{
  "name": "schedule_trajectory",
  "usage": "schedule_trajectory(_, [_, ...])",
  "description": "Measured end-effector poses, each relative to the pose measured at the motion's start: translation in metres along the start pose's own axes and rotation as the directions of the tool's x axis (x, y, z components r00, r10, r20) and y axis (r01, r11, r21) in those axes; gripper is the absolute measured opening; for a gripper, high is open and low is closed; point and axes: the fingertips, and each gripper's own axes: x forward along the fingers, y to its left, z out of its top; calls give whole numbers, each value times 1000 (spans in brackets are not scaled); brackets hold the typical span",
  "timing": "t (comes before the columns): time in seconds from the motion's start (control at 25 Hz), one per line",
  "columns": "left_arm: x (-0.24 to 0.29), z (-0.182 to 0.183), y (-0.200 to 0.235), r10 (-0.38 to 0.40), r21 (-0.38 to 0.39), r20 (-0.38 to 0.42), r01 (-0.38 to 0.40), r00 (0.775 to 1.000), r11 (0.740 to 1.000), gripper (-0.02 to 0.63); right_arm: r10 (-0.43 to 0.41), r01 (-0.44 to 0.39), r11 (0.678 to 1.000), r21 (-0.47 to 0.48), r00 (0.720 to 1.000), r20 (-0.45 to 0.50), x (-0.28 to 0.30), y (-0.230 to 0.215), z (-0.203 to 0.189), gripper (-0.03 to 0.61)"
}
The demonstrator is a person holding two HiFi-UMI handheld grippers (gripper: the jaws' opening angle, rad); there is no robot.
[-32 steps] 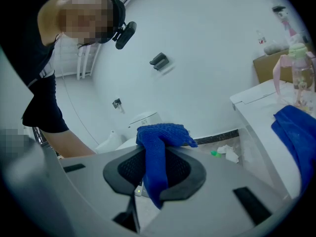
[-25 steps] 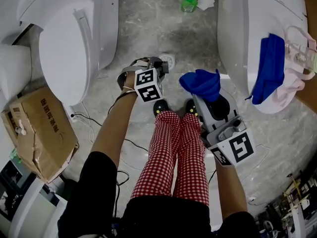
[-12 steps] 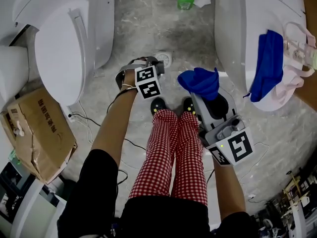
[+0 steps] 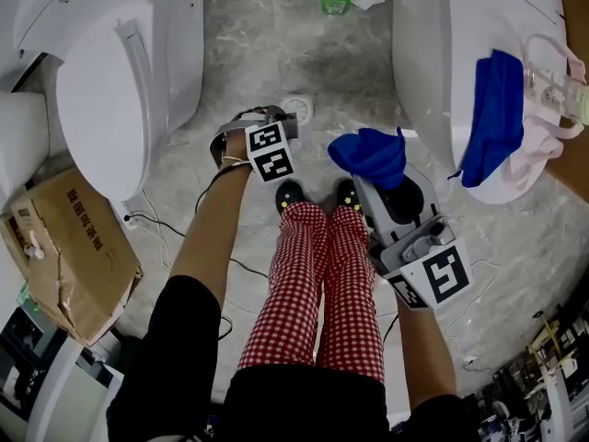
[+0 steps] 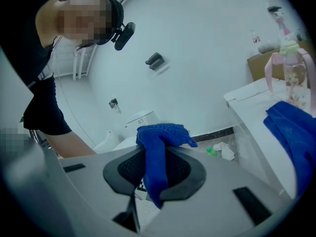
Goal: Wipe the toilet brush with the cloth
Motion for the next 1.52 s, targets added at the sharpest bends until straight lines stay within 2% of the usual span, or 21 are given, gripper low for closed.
schedule_trajectory(0.76, [6,-7,12,69,4,-36,-69,997,998,169,-33,33,999,5,999,-28,-8,-8,-10,78])
schedule_trajectory(1.12, [0,-17,23,102,-171,-43,-108,994,979,166,-40,40,999,-1,999,-37,-11,-7,-13,78])
schedule_trajectory(1.52, [-8,-20,18,111,-216,-48,-119,993,969,166,-26,25,1000,-9,999,-28,-9,1,-6,78])
